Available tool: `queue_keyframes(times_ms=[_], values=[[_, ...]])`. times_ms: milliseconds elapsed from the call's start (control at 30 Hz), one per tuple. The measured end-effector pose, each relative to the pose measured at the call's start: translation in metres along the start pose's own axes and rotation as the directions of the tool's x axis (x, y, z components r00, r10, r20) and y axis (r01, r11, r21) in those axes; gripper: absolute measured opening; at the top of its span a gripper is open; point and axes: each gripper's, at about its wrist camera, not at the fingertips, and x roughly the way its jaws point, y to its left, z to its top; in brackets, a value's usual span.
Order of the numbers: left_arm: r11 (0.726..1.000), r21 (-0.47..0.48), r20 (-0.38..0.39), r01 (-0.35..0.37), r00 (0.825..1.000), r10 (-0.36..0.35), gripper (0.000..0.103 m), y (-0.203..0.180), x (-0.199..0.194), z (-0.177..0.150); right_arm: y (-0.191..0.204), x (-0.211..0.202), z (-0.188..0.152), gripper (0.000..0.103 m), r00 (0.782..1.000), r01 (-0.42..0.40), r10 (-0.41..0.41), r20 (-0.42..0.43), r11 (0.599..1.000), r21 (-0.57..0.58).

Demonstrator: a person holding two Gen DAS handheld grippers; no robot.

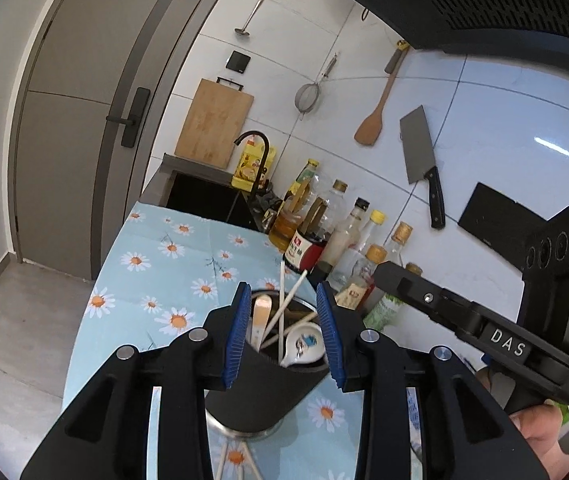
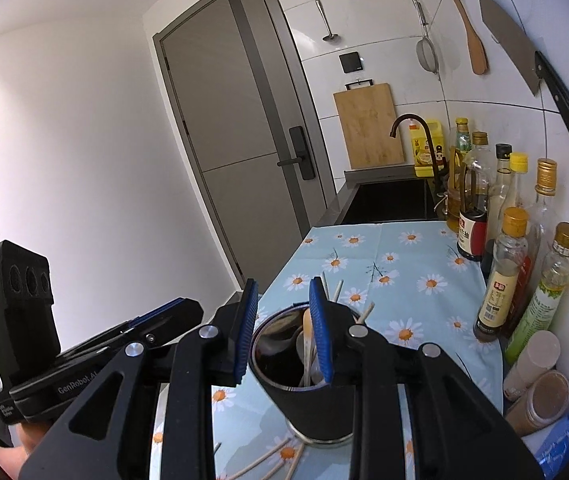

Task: Organize utensils
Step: 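Move both tools back to the table and close the right tool on a wooden chopstick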

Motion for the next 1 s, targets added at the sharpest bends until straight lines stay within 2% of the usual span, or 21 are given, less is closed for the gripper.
queue_keyframes(times_ms=[333,500,567,667,800,900,967,1000], values=[[0.999,0.039,-0.15,0.003,0.989,0.003,0.033,0.005,-0.021,-0.017,0.004,-0.016,-0.026,0.03,0.995,0.036,-0.034,-0.091,0.999,0.014],[0.999,0.035,-0.244,0.015,0.97,-0.006,0.033,0.014,-0.022,-0.033,0.007,-0.016,-0.041,0.03,0.987,0.042,-0.036,-0.154,0.998,0.036],[0.999,0.035,-0.291,0.01,0.957,0.0,0.033,0.02,-0.021,-0.043,0.009,-0.013,-0.048,0.03,0.982,0.045,-0.039,-0.186,0.999,0.03],[1.0,0.028,-0.342,-0.014,0.939,0.023,0.033,0.03,-0.022,-0.059,0.011,-0.007,-0.061,0.03,0.966,0.041,-0.027,-0.256,0.998,0.05],[1.0,0.004,-0.394,-0.019,0.919,0.019,0.033,0.041,-0.024,-0.076,0.014,0.003,-0.079,0.03,0.938,0.055,-0.03,-0.345,0.997,0.063],[0.999,-0.02,-0.435,-0.031,0.9,0.019,0.033,0.051,-0.024,-0.088,0.014,0.013,-0.096,0.03,0.906,0.069,-0.025,-0.423,0.994,0.089],[0.998,-0.023,-0.456,-0.059,0.889,0.043,0.033,0.057,-0.026,-0.096,0.015,0.019,-0.106,0.031,0.889,0.075,-0.022,-0.458,0.992,0.099],[0.997,-0.024,-0.465,-0.074,0.883,0.055,0.033,0.059,-0.026,-0.099,0.016,0.024,-0.113,0.031,0.872,0.086,-0.026,-0.489,0.991,0.1]])
